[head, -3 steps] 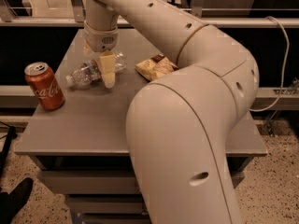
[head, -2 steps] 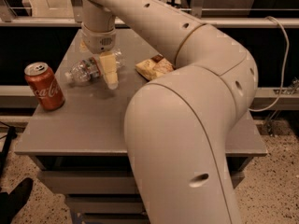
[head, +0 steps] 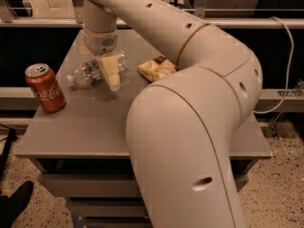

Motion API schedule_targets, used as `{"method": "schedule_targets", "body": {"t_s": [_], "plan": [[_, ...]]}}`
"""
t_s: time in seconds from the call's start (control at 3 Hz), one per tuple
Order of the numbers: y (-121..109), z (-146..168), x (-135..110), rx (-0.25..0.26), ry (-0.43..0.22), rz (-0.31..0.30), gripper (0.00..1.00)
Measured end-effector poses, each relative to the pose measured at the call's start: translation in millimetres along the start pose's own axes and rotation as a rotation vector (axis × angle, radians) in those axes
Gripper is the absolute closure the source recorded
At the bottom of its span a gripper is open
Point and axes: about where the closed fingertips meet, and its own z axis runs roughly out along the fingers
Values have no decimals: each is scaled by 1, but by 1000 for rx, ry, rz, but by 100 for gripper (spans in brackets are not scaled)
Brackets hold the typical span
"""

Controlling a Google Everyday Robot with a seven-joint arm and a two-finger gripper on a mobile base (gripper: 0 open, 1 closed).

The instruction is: Knock water bottle over

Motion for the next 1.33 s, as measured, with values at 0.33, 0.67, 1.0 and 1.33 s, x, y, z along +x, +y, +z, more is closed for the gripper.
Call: {"method": "schedule_targets", "body": {"t_s": [0.33,0.67,1.0,1.33], "plan": [[-2,-6,8,14,-54,59,0],[-5,-25,39,88,-160,225,0],[3,-61,80,202,-317,449,0],[19,-105,122,350,-459,661,0]]}}
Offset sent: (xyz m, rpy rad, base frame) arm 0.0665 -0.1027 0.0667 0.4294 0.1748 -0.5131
